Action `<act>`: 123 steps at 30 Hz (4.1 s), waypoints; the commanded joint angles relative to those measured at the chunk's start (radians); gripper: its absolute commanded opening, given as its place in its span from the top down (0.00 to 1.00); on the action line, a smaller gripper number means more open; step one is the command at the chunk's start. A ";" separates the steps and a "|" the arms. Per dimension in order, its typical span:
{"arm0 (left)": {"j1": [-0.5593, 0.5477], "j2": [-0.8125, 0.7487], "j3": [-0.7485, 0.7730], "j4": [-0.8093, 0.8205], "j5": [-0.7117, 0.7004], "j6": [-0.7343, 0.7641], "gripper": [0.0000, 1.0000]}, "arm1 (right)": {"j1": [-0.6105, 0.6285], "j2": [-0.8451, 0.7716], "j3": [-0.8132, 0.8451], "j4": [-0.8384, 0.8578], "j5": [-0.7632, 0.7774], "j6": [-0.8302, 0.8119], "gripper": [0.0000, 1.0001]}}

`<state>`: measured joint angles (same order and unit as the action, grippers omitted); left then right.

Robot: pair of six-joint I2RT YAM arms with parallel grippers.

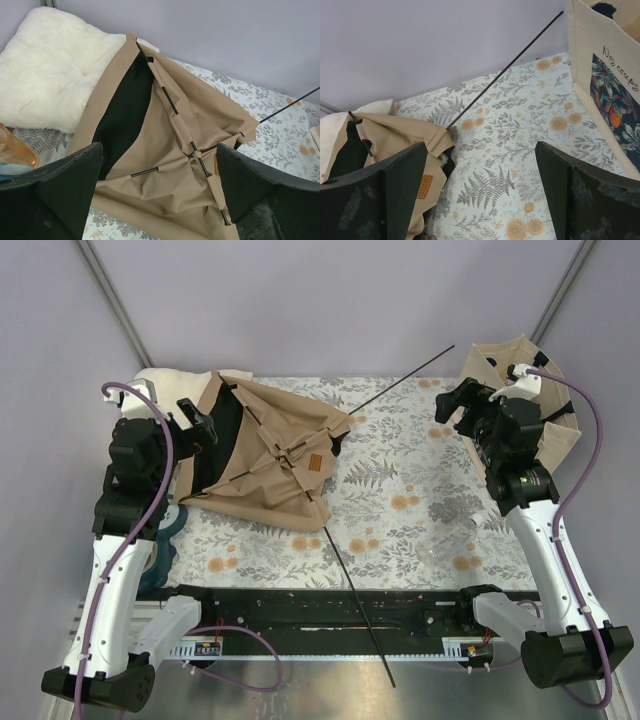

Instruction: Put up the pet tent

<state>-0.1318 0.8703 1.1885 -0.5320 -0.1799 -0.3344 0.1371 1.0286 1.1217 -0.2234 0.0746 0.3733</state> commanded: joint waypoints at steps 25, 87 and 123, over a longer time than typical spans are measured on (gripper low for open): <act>0.001 -0.077 -0.050 -0.100 0.379 -0.040 0.01 | 0.346 -0.047 -0.170 -0.149 -0.228 -0.017 0.01; -0.427 -0.036 -0.504 0.296 0.415 -0.572 0.01 | 0.920 0.131 -0.247 -0.103 -0.044 0.233 1.00; -0.677 0.288 -0.377 0.537 0.201 -0.801 1.00 | 0.918 -0.051 -0.407 -0.091 -0.252 0.239 0.19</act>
<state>-0.8032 1.1614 0.7288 -0.0540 0.0700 -1.1385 1.0534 1.0603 0.7704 -0.2871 -0.0662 0.6563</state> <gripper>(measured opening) 0.075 0.713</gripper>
